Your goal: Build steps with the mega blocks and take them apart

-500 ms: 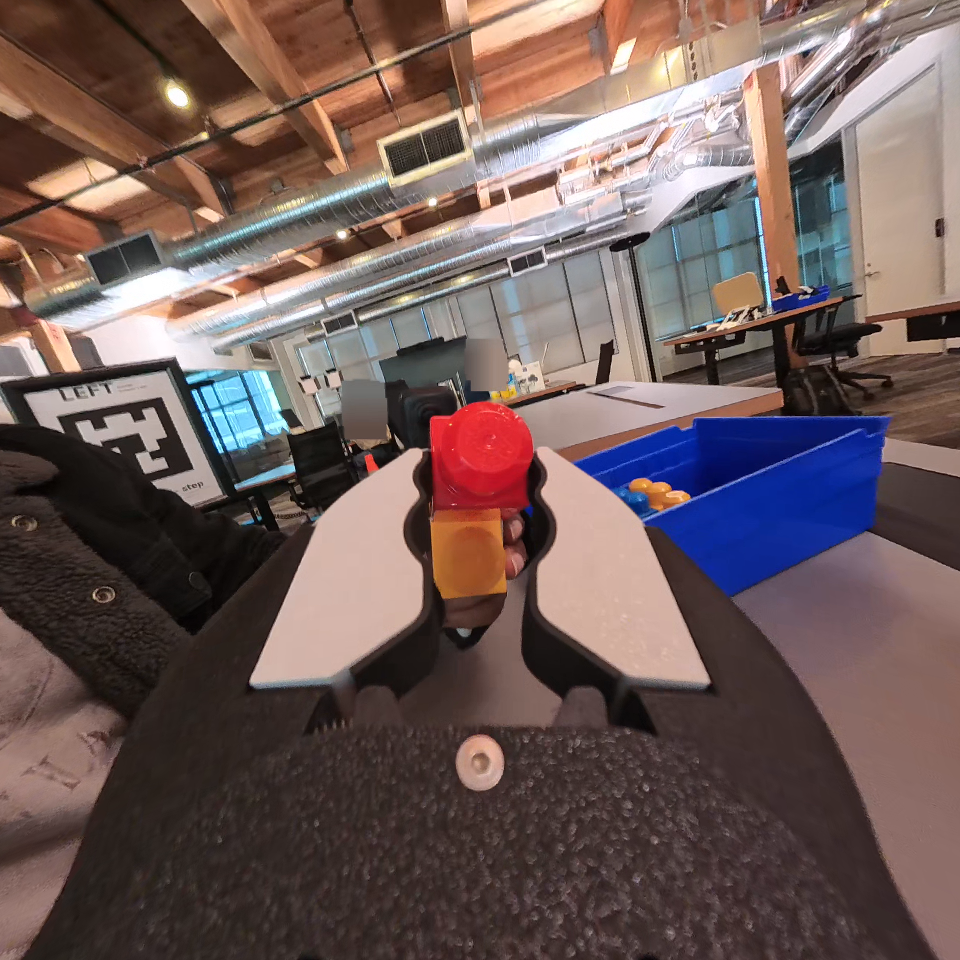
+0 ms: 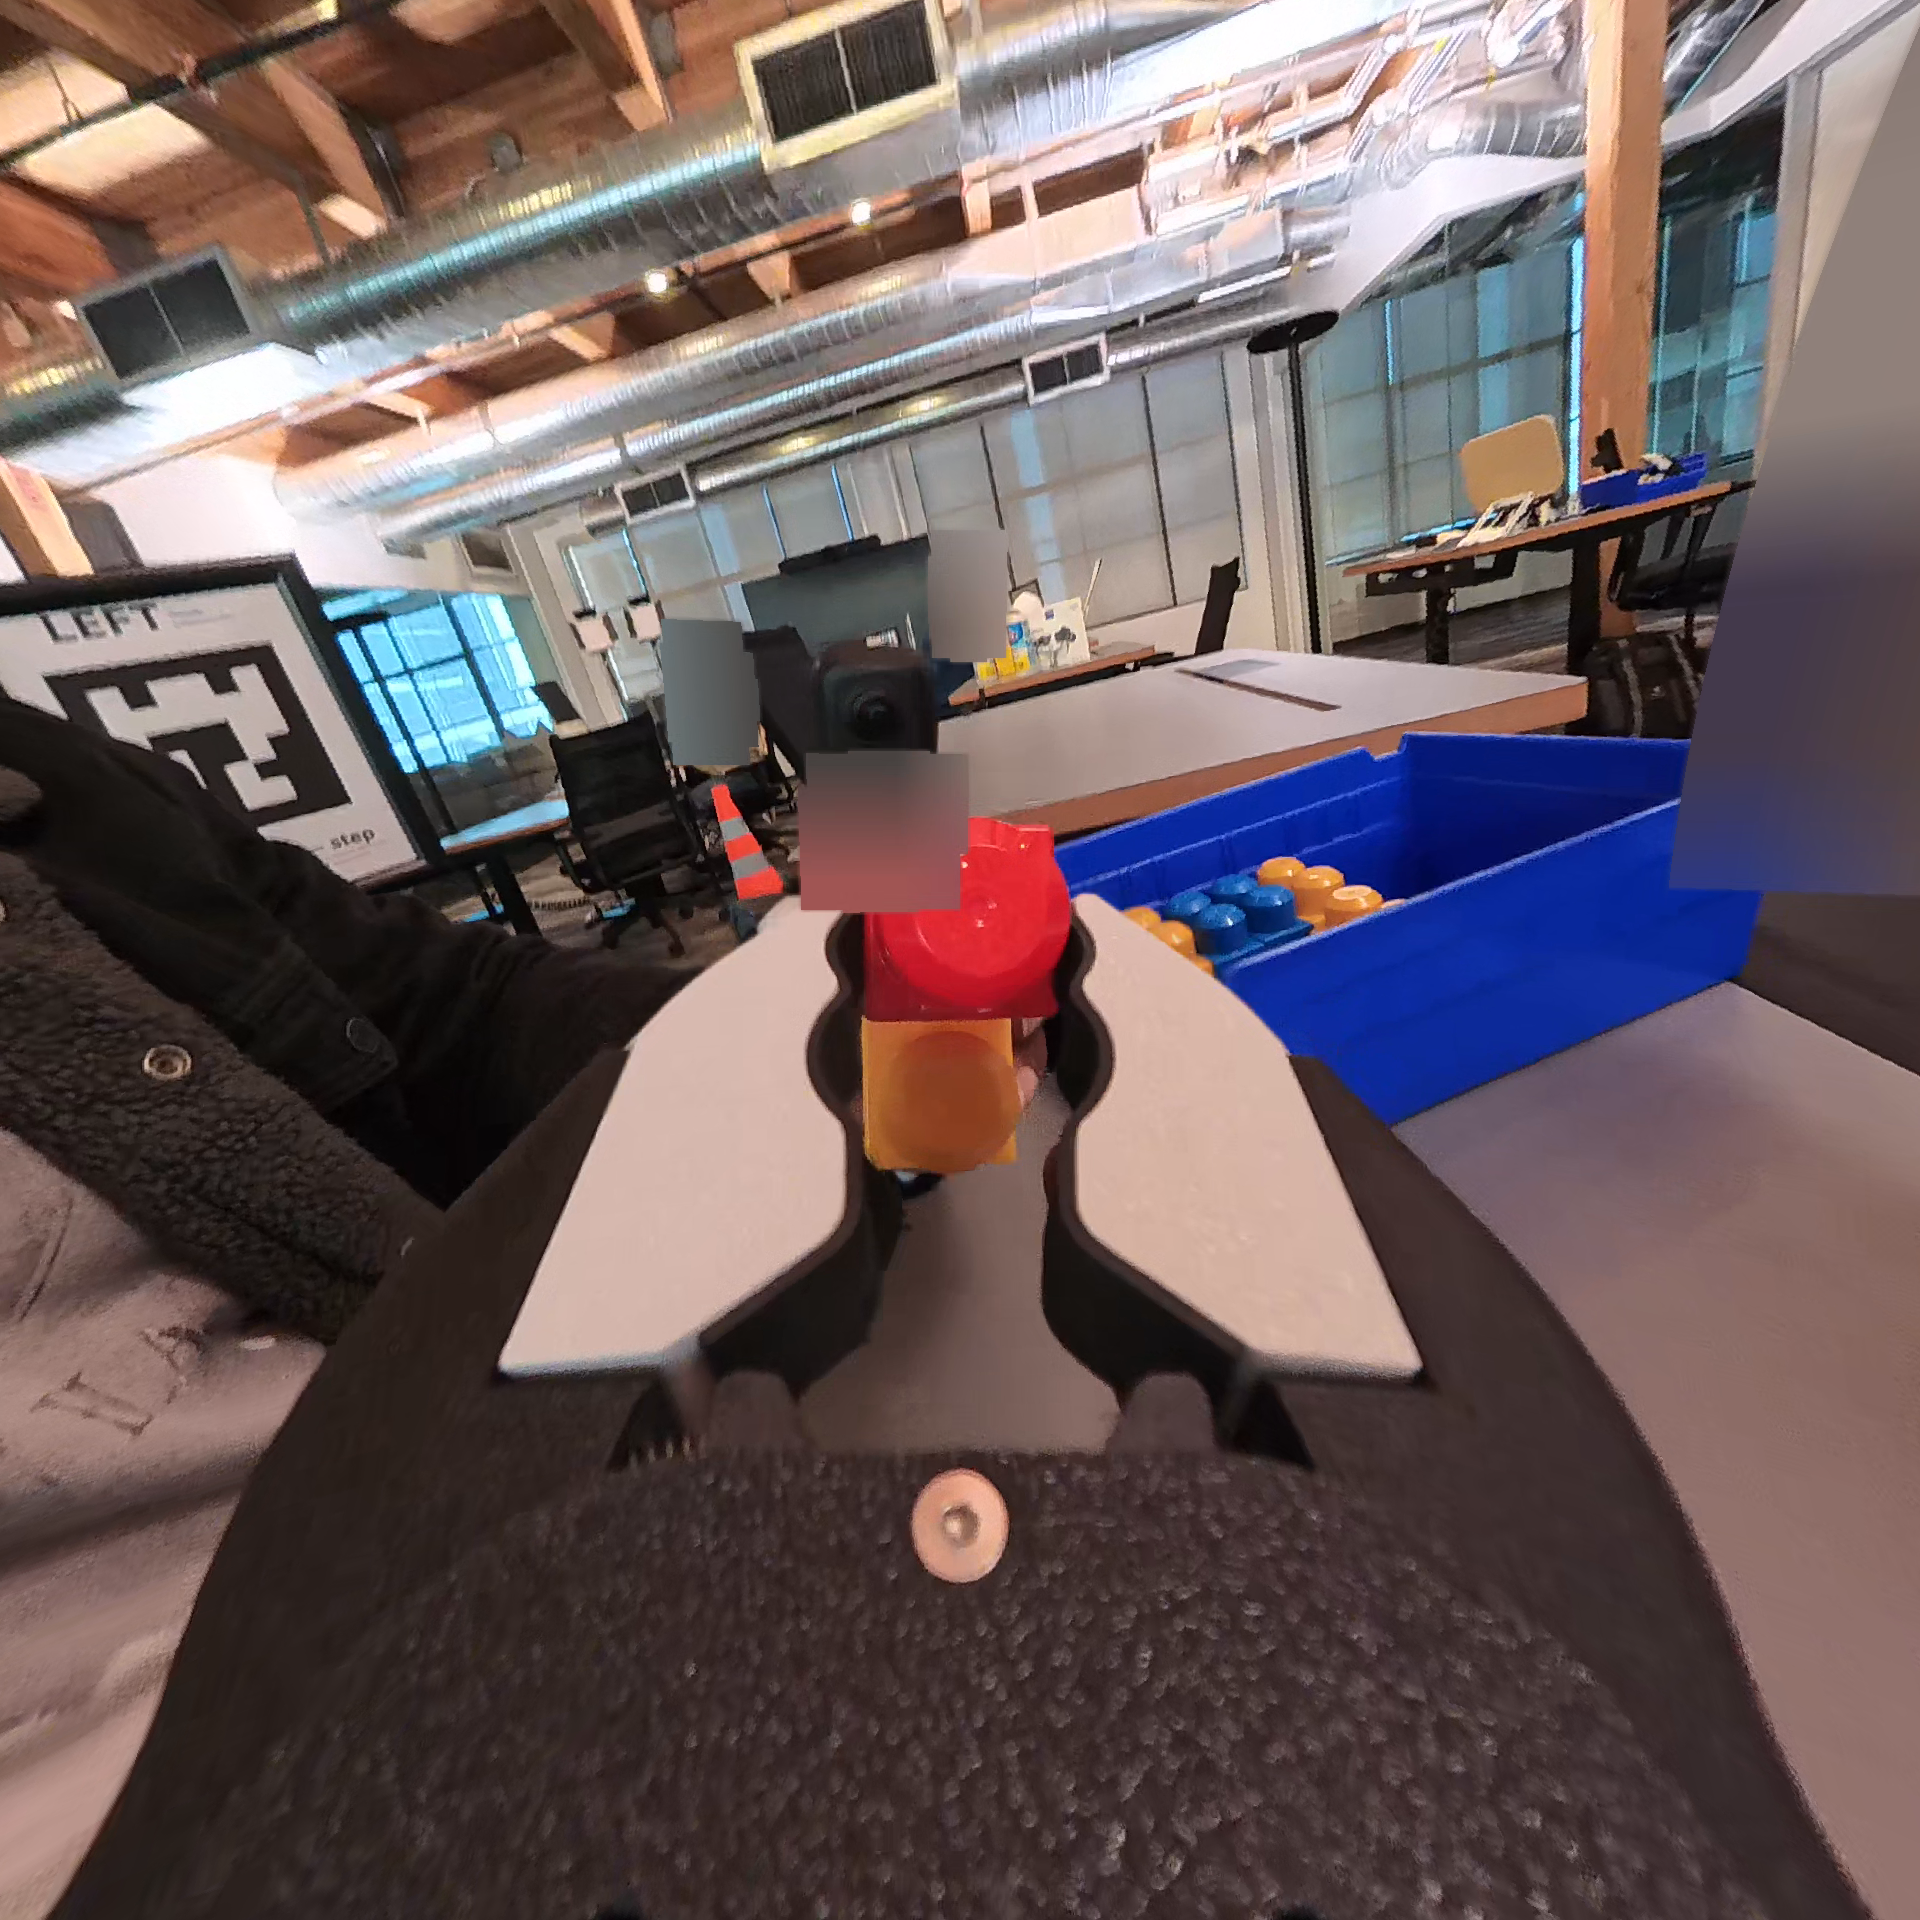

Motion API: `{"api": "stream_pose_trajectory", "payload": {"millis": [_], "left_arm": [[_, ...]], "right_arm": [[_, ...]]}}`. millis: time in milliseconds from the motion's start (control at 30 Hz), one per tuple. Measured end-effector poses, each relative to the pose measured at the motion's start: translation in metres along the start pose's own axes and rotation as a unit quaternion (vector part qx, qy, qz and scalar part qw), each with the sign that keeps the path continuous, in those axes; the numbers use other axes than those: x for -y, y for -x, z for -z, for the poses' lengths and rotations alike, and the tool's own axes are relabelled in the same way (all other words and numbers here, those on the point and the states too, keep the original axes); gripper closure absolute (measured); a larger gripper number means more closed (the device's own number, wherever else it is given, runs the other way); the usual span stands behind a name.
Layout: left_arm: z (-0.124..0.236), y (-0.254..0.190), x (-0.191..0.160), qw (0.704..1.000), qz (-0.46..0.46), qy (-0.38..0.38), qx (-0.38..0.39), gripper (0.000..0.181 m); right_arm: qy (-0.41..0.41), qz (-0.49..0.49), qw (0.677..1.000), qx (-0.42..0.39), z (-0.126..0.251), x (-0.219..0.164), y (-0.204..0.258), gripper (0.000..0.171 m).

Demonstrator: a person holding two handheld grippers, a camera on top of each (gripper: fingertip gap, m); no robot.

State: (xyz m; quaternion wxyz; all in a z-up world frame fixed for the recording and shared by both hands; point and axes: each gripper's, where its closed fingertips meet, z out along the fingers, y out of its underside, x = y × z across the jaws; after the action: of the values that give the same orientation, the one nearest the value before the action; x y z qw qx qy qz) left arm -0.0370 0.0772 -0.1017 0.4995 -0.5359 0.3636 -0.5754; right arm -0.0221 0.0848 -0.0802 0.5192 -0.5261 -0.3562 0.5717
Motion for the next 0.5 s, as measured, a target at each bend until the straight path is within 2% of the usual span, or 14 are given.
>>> {"api": "stream_pose_trajectory", "payload": {"millis": [233, 500], "left_arm": [[-0.005, -0.005, -0.021, 0.999, 0.004, 0.050, -0.019, 0.145], [-0.007, -0.005, -0.020, 0.998, 0.003, 0.051, -0.025, 0.145]], "right_arm": [[0.044, 0.012, 0.999, 0.016, 0.006, -0.011, 0.002, 0.136], [0.062, 0.009, 0.998, 0.012, 0.008, -0.011, 0.003, 0.136]]}}
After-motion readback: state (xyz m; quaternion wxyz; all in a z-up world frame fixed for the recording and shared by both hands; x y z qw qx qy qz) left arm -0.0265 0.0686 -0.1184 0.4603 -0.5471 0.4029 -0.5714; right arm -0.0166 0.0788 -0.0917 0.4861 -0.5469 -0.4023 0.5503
